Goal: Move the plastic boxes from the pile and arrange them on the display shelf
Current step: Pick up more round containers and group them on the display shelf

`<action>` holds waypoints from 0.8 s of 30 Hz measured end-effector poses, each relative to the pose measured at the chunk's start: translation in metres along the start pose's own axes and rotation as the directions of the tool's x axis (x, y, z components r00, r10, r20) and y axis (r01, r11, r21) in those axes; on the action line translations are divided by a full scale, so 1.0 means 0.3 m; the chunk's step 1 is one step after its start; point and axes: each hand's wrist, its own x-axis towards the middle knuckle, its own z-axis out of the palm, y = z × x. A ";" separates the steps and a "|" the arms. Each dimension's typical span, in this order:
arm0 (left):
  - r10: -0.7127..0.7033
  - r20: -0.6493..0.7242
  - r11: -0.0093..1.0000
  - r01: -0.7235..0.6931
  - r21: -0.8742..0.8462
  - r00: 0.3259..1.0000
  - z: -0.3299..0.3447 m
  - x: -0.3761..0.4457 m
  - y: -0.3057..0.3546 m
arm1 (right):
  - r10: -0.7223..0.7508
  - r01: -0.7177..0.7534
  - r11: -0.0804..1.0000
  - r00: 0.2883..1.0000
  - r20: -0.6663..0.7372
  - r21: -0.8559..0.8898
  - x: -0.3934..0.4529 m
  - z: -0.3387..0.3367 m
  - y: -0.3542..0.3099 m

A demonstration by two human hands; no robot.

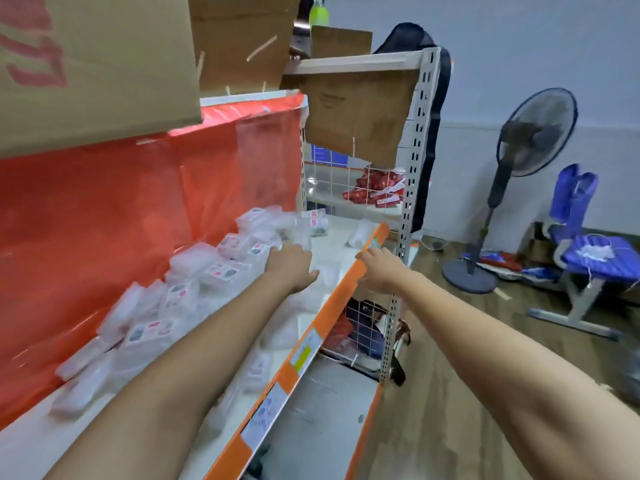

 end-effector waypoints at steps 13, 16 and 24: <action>-0.377 0.044 0.902 0.378 -0.208 0.925 0.117 0.486 -0.046 | -0.026 0.029 0.994 0.999 -0.030 0.108 0.625 -0.007 0.248; -0.475 0.082 0.842 0.479 -0.247 0.876 0.141 0.552 -0.027 | -0.117 0.119 0.991 0.993 -0.031 0.060 0.736 0.034 0.266; -0.655 0.046 0.681 0.615 -0.398 0.754 0.187 0.617 0.054 | -0.318 0.348 0.920 0.932 -0.175 0.182 0.825 0.103 0.252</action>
